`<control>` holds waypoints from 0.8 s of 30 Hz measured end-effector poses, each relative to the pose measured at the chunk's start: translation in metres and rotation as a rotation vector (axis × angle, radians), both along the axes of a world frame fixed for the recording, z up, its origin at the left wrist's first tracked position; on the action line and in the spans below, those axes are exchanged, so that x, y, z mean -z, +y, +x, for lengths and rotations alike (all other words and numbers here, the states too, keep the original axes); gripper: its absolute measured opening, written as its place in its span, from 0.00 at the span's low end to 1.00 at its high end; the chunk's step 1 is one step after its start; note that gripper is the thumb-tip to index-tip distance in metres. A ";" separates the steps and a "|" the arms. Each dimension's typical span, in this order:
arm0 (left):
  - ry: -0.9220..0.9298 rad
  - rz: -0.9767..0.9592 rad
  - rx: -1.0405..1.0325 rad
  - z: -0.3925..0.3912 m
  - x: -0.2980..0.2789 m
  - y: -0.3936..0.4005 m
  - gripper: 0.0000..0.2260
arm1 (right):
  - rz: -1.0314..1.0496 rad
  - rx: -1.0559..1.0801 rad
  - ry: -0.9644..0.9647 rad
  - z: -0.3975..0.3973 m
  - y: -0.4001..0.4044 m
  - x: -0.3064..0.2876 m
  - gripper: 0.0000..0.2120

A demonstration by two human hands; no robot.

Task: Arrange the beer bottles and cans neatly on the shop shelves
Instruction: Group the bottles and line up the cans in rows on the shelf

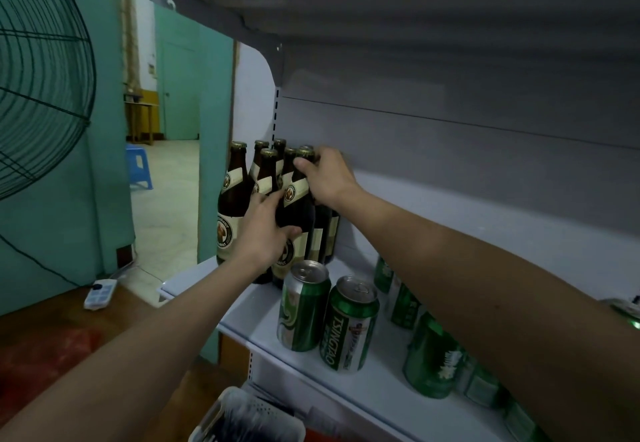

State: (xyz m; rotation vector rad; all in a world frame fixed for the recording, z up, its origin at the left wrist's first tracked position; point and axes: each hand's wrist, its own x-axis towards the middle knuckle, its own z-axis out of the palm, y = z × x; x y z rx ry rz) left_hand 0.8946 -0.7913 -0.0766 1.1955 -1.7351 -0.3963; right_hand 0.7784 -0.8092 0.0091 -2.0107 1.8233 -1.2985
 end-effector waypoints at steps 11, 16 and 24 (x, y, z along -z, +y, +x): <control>-0.026 0.050 -0.034 0.000 0.001 0.002 0.35 | 0.195 -0.117 -0.022 -0.005 0.026 -0.007 0.18; 0.008 -0.072 -0.054 -0.004 -0.022 0.021 0.28 | 0.117 -0.104 -0.021 -0.025 0.055 -0.037 0.11; -0.080 -0.063 0.090 -0.028 -0.048 0.061 0.14 | 0.122 -0.068 -0.043 -0.081 0.106 -0.059 0.11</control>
